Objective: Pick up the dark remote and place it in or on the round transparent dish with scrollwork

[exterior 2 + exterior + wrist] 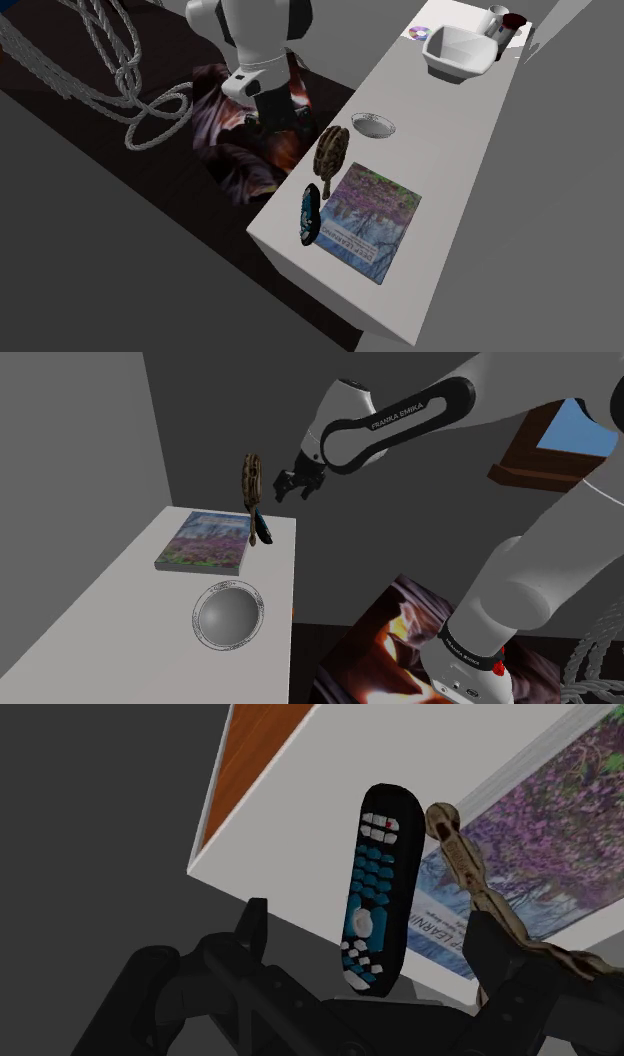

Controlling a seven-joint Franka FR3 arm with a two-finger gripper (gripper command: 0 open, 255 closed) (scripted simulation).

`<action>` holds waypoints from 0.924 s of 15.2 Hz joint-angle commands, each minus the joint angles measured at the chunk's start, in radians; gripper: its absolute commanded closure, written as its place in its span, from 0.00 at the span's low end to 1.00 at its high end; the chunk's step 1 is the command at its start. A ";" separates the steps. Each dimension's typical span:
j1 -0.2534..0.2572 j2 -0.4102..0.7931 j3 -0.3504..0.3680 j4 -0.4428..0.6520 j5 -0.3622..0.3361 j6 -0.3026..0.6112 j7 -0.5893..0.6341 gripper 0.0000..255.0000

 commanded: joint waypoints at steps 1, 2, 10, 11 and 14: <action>-0.005 0.078 0.008 0.030 -0.015 0.065 0.019 0.00; -0.008 0.118 0.012 0.048 -0.026 0.095 0.031 0.00; 0.009 0.425 -0.003 0.237 -0.150 0.268 0.148 0.00; 0.012 0.440 -0.007 0.244 -0.155 0.276 0.152 0.00; 0.022 0.483 -0.018 0.265 -0.171 0.298 0.164 0.00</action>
